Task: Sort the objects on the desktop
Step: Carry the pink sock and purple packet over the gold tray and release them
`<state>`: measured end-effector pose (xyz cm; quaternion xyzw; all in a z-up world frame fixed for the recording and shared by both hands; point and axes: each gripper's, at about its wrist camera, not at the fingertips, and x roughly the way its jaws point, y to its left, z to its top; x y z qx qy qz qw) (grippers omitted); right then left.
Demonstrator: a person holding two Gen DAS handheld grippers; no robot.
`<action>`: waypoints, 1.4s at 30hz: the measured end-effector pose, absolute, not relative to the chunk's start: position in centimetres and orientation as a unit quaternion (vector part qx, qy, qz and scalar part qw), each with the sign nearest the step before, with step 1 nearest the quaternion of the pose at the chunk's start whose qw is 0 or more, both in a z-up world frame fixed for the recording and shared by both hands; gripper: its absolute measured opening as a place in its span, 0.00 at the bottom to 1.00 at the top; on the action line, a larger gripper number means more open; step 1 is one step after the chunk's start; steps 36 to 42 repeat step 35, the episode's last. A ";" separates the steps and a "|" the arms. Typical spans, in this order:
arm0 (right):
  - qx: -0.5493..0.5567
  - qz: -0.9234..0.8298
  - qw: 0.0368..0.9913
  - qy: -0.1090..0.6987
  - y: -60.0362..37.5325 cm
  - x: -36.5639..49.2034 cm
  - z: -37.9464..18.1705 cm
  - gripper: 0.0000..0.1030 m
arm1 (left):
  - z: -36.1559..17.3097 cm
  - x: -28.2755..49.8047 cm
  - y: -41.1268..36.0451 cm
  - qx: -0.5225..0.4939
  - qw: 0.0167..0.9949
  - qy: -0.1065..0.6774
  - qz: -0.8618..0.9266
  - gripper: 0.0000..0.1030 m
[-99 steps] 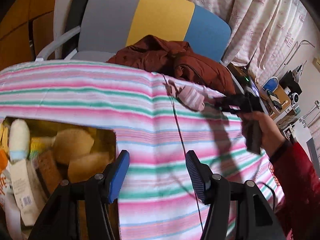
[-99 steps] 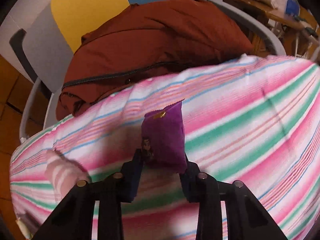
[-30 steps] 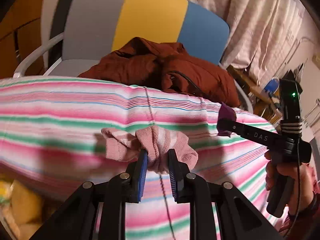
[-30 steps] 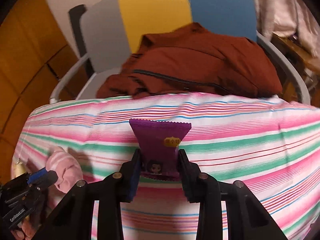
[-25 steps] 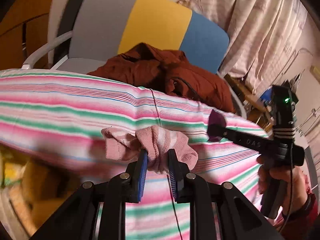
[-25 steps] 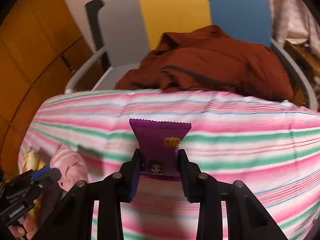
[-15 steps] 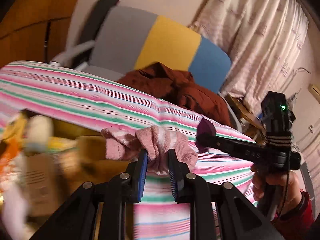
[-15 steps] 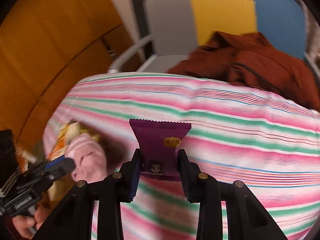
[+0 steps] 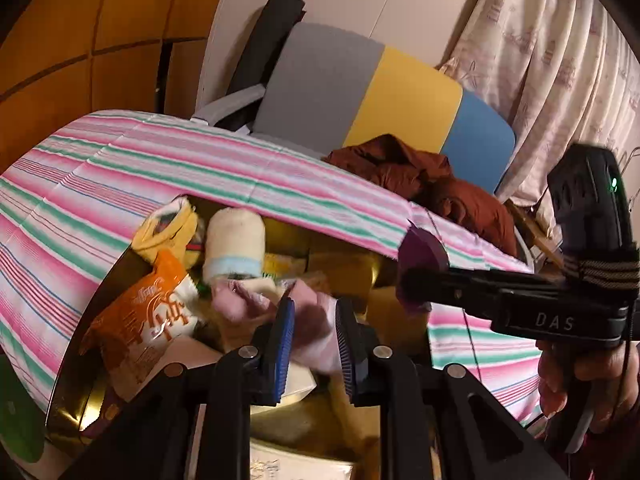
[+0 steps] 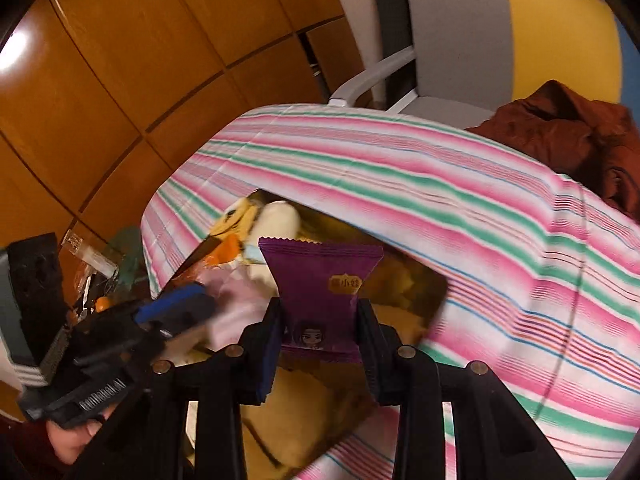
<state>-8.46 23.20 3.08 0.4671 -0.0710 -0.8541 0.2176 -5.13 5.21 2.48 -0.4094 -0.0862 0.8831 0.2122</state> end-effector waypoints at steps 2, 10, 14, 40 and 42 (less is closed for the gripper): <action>0.466 -0.859 0.207 -0.056 22.3 -8.5 3.0 0.38 | 2.5 -4.7 4.9 -0.412 0.207 -0.085 0.883 0.32; 0.441 -0.879 0.180 -0.027 21.3 -6.0 4.2 0.66 | 3.3 -3.3 2.3 -0.418 0.158 -0.088 0.890 0.48; 0.430 -0.886 0.170 -0.019 20.6 -4.6 4.7 0.74 | 3.6 -2.1 2.1 -0.420 0.104 -0.047 0.900 0.48; 0.422 -0.890 0.171 -0.014 18.0 -1.5 4.4 0.80 | 4.1 1.2 1.4 -0.404 0.011 0.005 0.915 0.48; 0.422 -0.890 0.171 -0.014 18.0 -1.5 4.4 0.80 | 4.1 1.2 1.4 -0.404 0.011 0.005 0.915 0.48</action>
